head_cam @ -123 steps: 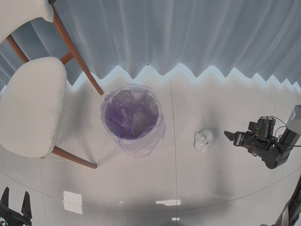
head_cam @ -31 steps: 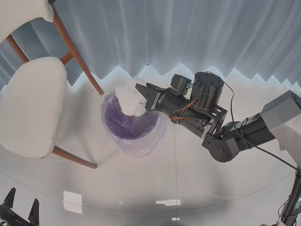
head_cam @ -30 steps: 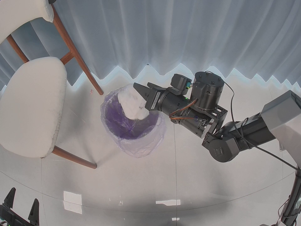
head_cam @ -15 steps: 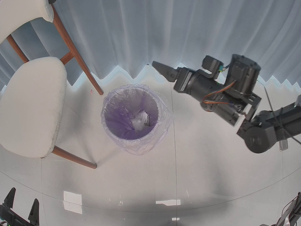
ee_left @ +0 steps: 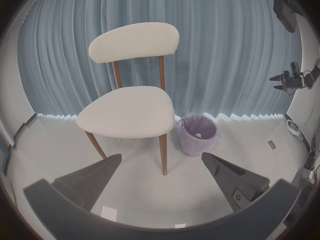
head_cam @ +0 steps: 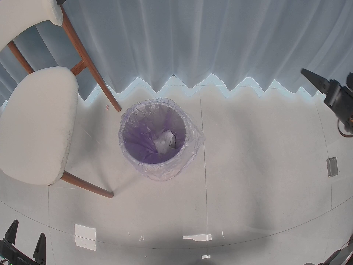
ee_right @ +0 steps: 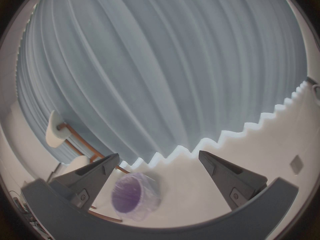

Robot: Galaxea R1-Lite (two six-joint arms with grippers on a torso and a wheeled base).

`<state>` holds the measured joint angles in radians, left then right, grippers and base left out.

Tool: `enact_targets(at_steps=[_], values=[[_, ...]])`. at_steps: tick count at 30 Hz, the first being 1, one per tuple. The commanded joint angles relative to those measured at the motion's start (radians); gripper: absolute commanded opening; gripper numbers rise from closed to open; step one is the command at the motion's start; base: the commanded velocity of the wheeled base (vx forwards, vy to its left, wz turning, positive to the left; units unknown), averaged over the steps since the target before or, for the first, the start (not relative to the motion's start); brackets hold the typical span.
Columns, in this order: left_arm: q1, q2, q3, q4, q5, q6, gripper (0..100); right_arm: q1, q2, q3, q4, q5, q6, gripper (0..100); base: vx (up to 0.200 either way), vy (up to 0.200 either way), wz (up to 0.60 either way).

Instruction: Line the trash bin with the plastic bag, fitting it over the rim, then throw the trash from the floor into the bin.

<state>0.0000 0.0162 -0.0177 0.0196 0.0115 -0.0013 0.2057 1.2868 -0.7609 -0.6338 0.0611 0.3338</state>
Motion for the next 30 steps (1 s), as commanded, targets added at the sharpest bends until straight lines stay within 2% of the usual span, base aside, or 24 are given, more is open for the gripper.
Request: enact_targets(at_steps=[1, 9, 12, 18, 25, 27, 30], values=[[0.0, -0.015, 0.012, -0.003, 0.001, 0.0, 100, -0.227, -0.454, 0.192, 0.266, 0.033, -0.078, 100, 0.0, 0.0, 0.0], [0.0, -0.016, 0.015, -0.01, 0.001, 0.0, 100, -0.223, -0.853, 0.379, 0.519, 0.057, -0.243, 100, 0.0, 0.0, 0.0], [0.0, -0.016, 0.015, -0.012, 0.001, 0.0, 100, -0.223, -0.957, 0.442, 0.576, 0.056, -0.271, 100, 0.0, 0.0, 0.0], [0.0, -0.016, 0.015, -0.015, 0.001, 0.0, 100, -0.224, -1.11, 0.565, 0.637, 0.051, -0.328, 100, 0.0, 0.0, 0.0], [0.0, -0.016, 0.015, -0.015, 0.001, 0.0, 100, -0.223, -1.242, 0.716, 0.643, 0.046, -0.394, 100, 0.0, 0.0, 0.0], [0.0, -0.016, 0.015, -0.017, 0.001, 0.0, 100, -0.212, -1.282, 0.749, 0.64, -0.003, -0.386, 100, 0.0, 0.0, 0.0], [0.0, -0.016, 0.016, -0.017, 0.001, 0.0, 100, -0.207, -1.287, 0.761, 0.634, -0.119, -0.306, 100, 0.0, 0.0, 0.0]])
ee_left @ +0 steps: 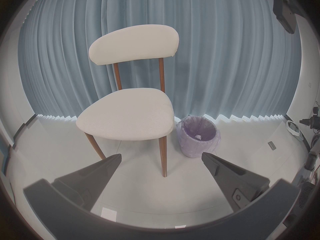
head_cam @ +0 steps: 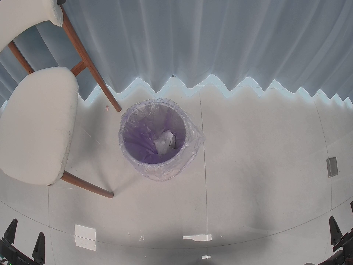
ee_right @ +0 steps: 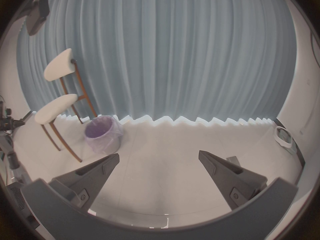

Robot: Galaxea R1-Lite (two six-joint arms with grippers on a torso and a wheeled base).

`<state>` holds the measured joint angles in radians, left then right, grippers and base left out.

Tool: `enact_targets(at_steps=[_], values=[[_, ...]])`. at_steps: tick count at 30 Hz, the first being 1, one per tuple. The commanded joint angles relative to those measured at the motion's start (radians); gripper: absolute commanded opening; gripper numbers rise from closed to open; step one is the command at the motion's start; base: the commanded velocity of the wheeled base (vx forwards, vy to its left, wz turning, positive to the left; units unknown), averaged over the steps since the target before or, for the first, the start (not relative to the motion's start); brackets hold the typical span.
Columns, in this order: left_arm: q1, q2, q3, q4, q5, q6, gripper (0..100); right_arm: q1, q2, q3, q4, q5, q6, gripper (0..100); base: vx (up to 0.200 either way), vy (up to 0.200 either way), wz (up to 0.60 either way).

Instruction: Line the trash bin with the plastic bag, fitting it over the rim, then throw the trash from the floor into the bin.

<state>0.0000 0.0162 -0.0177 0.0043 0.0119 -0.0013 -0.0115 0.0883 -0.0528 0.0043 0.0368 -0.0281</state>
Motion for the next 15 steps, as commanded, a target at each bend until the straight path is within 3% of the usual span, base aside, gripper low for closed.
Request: enact_targets(at_steps=[1, 4, 15], values=[[0.0, -0.016, 0.016, -0.001, 0.0, 0.0, 100, 0.01, -0.088, 0.053, -0.004, -0.1, 0.062, 100, 0.0, 0.0, 0.0], [0.0, -0.016, 0.016, -0.001, 0.0, 0.0, 100, 0.011, -0.088, 0.053, -0.001, -0.097, 0.034, 100, 0.0, 0.0, 0.0], [0.002, -0.016, 0.016, -0.001, 0.0, 0.0, 100, 0.008, -0.088, 0.053, 0.0, -0.118, 0.062, 100, 0.0, 0.0, 0.0]])
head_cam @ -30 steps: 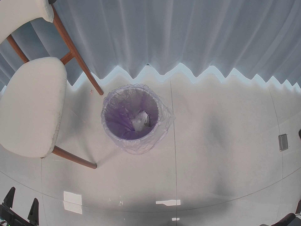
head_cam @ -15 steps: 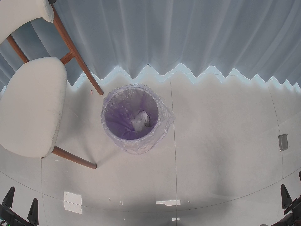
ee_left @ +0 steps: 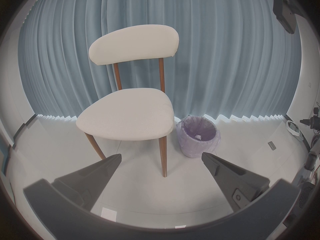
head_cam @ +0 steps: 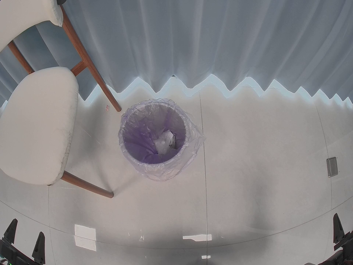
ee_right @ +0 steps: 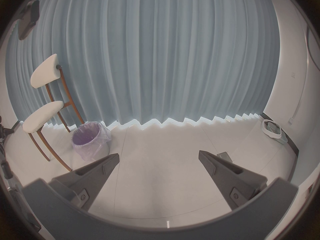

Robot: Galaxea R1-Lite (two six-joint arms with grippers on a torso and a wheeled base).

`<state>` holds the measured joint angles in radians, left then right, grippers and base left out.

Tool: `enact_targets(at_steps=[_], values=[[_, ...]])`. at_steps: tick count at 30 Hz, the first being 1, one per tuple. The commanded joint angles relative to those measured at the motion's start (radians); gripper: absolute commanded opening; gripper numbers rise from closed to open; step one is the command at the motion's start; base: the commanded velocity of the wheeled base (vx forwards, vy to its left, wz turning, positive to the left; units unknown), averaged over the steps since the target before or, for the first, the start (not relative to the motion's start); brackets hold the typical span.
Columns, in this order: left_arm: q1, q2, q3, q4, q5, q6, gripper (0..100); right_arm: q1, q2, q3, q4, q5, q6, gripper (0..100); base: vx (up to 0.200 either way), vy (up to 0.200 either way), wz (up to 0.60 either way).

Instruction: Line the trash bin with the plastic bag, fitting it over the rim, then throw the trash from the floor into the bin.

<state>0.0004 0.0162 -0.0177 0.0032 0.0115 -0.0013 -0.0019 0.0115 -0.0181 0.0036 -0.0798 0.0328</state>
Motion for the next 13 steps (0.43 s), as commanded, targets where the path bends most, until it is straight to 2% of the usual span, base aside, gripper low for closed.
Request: enact_targets(at_steps=[1, 13], values=[[0.0, -0.016, 0.016, 0.0, 0.001, 0.0, 100, -0.001, -0.011, 0.018, 0.001, -0.002, 0.001, 100, 0.0, 0.0, 0.0], [0.0, -0.016, 0.016, -0.002, 0.001, 0.0, 100, 0.0, -0.011, 0.018, 0.001, 0.006, -0.019, 100, 0.0, 0.0, 0.0]])
